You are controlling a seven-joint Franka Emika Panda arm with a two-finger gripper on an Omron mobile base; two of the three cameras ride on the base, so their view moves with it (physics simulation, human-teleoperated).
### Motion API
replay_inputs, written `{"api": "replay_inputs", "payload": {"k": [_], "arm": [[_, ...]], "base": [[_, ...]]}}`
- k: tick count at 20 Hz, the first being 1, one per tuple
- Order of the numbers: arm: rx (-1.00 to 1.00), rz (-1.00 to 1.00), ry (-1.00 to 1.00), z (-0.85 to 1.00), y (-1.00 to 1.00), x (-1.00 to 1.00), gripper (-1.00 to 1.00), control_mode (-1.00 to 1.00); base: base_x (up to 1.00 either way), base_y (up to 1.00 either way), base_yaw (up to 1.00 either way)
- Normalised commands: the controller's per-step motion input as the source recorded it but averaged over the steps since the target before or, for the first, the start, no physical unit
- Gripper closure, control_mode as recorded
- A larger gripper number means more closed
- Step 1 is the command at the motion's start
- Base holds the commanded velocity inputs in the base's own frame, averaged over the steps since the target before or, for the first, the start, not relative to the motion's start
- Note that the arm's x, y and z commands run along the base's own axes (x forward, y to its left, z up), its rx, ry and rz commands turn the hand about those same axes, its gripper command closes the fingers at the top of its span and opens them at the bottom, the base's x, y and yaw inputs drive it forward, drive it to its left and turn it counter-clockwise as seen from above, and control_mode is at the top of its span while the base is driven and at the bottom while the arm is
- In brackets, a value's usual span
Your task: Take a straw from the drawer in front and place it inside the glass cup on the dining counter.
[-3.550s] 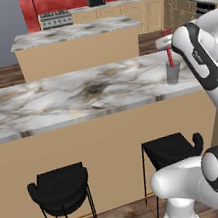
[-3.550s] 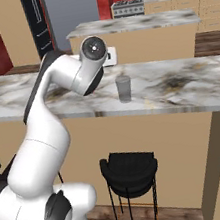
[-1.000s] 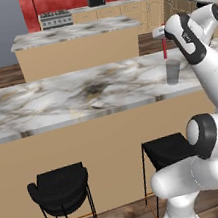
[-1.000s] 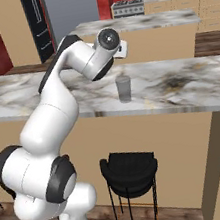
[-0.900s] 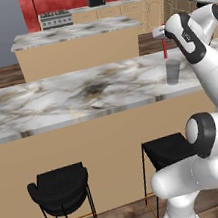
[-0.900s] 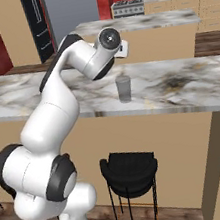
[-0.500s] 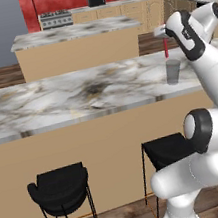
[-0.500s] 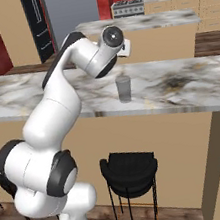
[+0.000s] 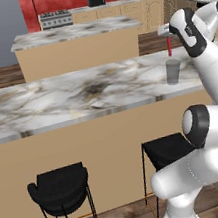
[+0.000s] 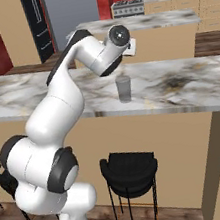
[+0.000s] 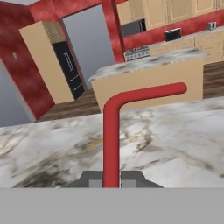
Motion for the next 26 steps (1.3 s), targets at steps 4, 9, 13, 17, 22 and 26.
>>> {"api": "replay_inputs", "payload": {"k": [4,9,13,17,22,26], "arm": [[0.00,0.00,0.00,0.00,-0.15,0.07,1.00,-1.00],[0.00,0.00,0.00,0.00,-0.11,0.08,1.00,-1.00],[0.00,0.00,0.00,-0.03,-0.13,0.09,1.00,-1.00],[-0.02,0.00,0.00,-0.14,-0.05,0.05,1.00,-1.00],[-0.04,0.00,0.00,-0.18,0.00,0.01,1.00,-1.00],[-0.04,0.00,0.00,-0.18,0.00,0.01,1.00,-1.00]], "base": [[0.00,0.00,0.00],[0.00,0.00,0.00],[0.00,0.00,0.00],[0.00,0.00,0.00],[0.00,0.00,0.00],[0.00,0.00,0.00]]}}
